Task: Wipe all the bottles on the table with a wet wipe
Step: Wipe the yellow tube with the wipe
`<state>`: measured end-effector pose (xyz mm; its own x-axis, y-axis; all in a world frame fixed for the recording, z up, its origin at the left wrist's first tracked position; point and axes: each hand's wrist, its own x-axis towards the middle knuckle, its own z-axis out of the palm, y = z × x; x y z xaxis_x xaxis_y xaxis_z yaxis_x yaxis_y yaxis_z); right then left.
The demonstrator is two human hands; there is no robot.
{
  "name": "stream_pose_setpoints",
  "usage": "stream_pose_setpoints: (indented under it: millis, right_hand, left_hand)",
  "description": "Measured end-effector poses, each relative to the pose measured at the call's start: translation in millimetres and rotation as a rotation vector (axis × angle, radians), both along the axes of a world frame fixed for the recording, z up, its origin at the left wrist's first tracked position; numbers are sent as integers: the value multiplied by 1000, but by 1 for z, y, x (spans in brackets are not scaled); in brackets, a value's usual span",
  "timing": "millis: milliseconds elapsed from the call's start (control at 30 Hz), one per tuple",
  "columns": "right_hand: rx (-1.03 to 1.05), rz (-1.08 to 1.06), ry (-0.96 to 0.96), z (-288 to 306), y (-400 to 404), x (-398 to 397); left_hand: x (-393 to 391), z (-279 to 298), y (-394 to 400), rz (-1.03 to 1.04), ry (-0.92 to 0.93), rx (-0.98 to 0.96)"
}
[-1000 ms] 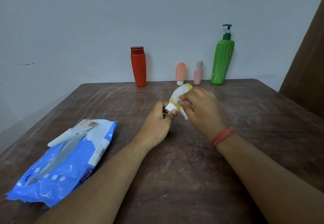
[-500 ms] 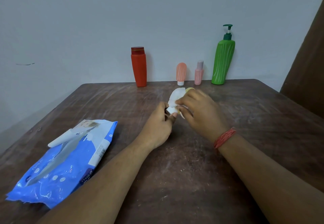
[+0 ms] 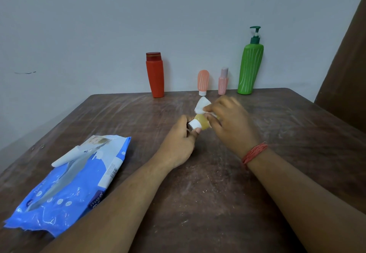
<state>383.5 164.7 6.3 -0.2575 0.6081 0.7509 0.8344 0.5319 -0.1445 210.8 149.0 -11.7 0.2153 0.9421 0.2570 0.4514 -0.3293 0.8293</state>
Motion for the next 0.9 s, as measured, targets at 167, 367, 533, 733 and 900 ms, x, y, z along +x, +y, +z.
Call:
stream_pose_setpoints:
  millis: [167,367,533,733,900]
  right_hand:
    - [18,-37,-59,3,5,2]
    - [-18,80,-134,-1,-2,-6]
    - [2,-103,23,4,6,8]
    - [-20,8,-133,5,0,-1]
    - [-49,-34,-44,4,-2,0]
  left_hand:
    - [0,0,0,10,-13,0]
    - [0,0,1,0,-15,9]
    - [1,-1,1,5,55,35]
    - [0,-1,2,4,40,31]
    - [0,-3,3,-2,66,38]
